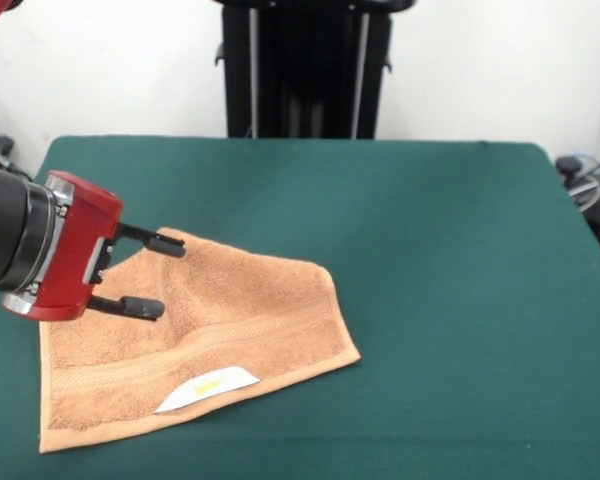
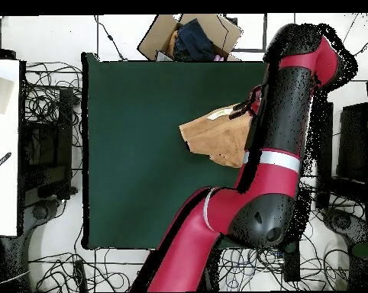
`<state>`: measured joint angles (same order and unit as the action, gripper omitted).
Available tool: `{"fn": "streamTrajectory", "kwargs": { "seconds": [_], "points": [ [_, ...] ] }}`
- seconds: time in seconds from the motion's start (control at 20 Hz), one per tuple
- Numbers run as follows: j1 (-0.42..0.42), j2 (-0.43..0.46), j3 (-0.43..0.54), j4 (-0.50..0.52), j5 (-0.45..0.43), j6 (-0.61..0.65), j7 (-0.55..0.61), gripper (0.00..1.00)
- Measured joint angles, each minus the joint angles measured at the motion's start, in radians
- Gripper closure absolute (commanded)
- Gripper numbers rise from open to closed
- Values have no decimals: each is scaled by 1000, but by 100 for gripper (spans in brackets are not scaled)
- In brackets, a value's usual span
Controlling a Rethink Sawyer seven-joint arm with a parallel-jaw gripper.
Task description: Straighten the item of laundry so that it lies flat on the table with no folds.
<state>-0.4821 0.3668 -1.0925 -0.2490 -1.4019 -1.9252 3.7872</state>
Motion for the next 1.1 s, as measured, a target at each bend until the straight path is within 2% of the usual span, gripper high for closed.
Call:
{"fn": "streamTrajectory", "kwargs": {
  "seconds": [0.45,0.8,1.1],
  "points": [
    [96,-41,-19,142,-33,93,0,0],
    [245,-130,-46,314,-118,243,0,0],
    [316,-196,-63,388,-163,305,0,0]
  ]
}}
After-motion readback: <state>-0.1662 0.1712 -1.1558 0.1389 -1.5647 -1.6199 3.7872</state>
